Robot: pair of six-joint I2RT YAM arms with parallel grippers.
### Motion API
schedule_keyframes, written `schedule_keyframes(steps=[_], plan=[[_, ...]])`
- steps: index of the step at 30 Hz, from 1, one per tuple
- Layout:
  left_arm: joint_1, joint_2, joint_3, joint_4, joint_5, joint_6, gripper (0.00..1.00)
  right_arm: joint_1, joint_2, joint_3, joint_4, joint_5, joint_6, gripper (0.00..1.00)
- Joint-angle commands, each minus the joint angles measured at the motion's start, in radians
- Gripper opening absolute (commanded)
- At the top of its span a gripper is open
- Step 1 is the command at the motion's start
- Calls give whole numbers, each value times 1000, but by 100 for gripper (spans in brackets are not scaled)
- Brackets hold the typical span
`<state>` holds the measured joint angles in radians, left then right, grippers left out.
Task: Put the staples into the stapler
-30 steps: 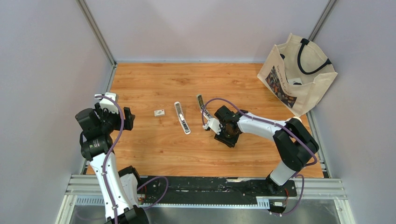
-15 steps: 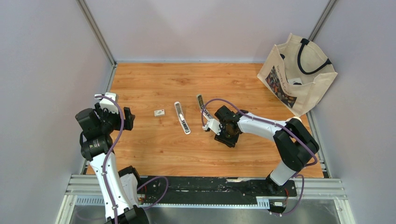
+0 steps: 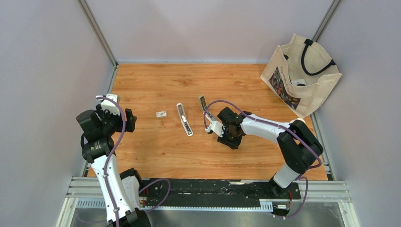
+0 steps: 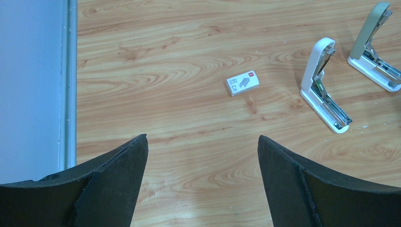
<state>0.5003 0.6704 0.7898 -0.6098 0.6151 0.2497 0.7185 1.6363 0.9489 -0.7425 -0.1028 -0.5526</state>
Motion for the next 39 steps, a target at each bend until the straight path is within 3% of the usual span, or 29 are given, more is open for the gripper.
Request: schedule_keyframes(steps=[1, 8, 15, 30, 39], plan=[[11, -8, -1, 16, 0, 20, 94, 1, -6, -16, -34, -43, -12, 35], [11, -6, -1, 15, 0, 20, 94, 1, -39, -13, -49, -75, -13, 39], [11, -8, -1, 15, 0, 20, 94, 1, -7, -19, -20, -12, -4, 38], [11, -6, -1, 15, 0, 20, 94, 1, 2, -24, -1, 11, -7, 22], [11, -9, -3, 16, 0, 19, 94, 1, -15, -21, 3, 3, -1, 18]])
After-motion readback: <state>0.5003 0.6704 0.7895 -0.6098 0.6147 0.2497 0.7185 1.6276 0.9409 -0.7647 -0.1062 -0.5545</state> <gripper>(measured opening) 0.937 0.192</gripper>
